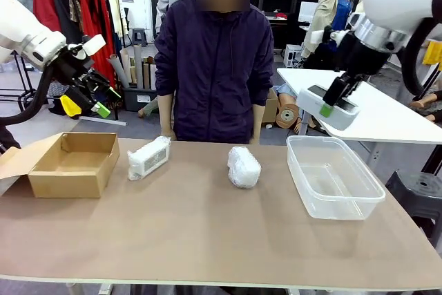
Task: Separate and place wrapped and unwrapped clocks.
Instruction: If the picked Digital clock is wrapped, place it in the Package Box ; if not, place it in the Organizing box.
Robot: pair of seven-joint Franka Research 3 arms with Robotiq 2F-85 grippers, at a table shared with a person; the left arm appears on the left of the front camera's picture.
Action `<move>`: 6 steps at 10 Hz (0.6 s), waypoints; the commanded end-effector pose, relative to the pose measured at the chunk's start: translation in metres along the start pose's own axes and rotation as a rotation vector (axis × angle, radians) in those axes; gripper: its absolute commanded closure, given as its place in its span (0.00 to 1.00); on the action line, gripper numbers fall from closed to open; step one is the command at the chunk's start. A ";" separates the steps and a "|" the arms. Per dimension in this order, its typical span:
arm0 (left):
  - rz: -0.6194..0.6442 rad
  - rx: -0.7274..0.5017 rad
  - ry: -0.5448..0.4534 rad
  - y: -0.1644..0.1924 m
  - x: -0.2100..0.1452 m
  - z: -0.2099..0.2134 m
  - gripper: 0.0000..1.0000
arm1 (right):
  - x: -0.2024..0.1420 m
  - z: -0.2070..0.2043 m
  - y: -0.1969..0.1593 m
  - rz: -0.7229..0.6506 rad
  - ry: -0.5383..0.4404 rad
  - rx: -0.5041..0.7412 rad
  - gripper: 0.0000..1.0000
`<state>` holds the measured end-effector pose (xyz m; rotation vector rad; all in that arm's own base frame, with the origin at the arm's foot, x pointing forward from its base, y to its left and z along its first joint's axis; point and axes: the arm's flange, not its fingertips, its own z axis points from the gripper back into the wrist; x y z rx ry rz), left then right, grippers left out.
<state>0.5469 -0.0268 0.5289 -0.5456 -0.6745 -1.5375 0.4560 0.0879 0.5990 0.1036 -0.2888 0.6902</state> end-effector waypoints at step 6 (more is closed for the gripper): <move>-0.001 0.006 0.003 -0.001 0.001 0.000 0.00 | -0.021 -0.013 -0.026 -0.184 0.028 0.007 1.00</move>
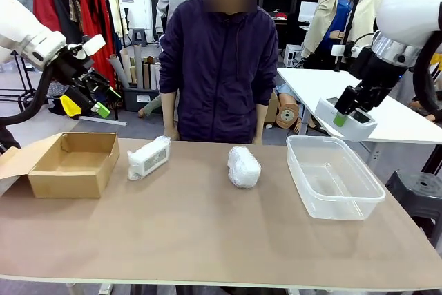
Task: Separate and place wrapped and unwrapped clocks.
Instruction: If the picked Digital clock is wrapped, place it in the Package Box ; if not, place it in the Organizing box.
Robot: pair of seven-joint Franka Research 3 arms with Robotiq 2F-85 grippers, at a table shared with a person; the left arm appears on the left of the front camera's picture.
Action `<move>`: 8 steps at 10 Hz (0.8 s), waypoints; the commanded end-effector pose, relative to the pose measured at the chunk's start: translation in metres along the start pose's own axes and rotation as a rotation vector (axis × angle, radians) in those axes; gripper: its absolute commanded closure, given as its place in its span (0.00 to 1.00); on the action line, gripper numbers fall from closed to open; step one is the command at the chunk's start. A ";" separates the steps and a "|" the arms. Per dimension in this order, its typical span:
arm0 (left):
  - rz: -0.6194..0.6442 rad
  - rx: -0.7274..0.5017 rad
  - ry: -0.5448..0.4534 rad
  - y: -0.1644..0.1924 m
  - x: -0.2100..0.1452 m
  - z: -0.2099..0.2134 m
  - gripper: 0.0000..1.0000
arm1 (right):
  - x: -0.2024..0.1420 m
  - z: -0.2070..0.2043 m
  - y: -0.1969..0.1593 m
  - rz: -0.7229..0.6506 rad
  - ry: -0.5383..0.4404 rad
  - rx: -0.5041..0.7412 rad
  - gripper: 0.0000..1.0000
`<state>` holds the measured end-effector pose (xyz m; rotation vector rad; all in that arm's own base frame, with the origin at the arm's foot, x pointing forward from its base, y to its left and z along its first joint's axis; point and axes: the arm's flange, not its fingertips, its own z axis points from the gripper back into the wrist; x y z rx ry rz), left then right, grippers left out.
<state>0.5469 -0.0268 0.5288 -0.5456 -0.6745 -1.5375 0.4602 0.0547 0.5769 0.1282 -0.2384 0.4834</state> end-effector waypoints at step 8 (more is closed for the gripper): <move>-0.001 0.006 0.003 -0.001 0.001 0.000 0.00 | 0.019 -0.027 -0.024 -0.126 -0.006 0.011 1.00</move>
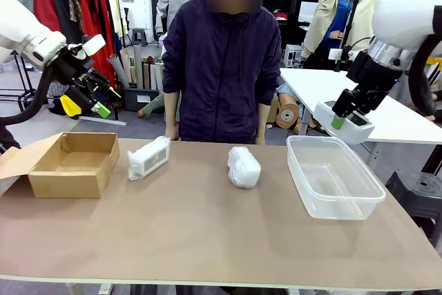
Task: Separate and place wrapped and unwrapped clocks.
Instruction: If the picked Digital clock is wrapped, place it in the Package Box ; if not, place it in the Organizing box.
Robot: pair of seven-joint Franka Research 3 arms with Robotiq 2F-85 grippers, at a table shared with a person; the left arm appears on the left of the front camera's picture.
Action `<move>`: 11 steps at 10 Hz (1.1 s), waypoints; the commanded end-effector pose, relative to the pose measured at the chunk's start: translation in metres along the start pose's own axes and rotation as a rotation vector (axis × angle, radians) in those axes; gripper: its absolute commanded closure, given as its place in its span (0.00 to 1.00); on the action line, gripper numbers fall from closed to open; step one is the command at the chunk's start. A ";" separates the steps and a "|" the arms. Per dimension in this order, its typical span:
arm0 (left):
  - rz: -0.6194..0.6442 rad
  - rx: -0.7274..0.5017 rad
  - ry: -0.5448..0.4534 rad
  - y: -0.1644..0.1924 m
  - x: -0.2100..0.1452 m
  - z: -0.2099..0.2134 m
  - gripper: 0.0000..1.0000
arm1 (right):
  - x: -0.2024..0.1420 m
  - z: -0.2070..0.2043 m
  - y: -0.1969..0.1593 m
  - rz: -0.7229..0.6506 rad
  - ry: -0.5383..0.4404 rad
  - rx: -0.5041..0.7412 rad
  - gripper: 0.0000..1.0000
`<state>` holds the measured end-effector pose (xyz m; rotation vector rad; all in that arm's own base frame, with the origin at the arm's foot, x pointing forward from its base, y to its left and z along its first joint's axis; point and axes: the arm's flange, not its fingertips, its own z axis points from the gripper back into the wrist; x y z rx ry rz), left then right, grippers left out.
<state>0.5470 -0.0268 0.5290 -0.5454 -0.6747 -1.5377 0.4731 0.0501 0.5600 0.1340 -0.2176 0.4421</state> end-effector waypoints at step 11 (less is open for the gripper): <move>-0.001 0.006 0.003 -0.001 0.001 0.000 0.00 | 0.037 -0.165 -0.096 -0.354 0.087 -0.045 1.00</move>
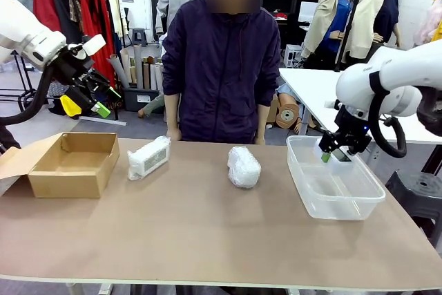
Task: Separate and place wrapped and unwrapped clocks.
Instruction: If the picked Digital clock is wrapped, place it in the Package Box ; if not, place it in the Organizing box.
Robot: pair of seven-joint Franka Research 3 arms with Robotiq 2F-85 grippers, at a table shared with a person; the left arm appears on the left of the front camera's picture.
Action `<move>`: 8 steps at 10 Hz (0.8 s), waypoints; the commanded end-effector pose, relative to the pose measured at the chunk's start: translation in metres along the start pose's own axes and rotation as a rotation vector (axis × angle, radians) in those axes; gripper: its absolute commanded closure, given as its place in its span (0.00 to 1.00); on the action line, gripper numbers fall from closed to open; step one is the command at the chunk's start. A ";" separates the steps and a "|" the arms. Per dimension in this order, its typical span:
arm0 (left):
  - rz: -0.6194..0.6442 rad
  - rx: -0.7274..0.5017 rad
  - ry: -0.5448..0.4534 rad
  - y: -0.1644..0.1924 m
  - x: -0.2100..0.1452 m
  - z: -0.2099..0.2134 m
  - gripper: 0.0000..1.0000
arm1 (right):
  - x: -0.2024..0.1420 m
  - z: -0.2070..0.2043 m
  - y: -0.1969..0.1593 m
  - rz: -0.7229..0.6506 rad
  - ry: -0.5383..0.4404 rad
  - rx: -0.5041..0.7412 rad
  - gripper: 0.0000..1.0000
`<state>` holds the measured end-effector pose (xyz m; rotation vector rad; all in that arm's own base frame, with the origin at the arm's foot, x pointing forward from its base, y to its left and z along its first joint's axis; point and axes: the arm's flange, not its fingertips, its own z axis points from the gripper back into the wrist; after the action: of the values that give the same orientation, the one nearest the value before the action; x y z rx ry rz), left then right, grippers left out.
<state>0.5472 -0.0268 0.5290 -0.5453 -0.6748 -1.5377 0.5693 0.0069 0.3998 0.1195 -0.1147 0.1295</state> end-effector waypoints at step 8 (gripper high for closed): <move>-0.001 0.005 0.003 -0.001 0.001 0.000 0.00 | -0.004 -0.062 -0.002 -0.057 0.103 -0.033 1.00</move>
<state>0.5472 -0.0268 0.5290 -0.5454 -0.6747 -1.5377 0.5724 0.0097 0.3394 0.1176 -0.0177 0.1036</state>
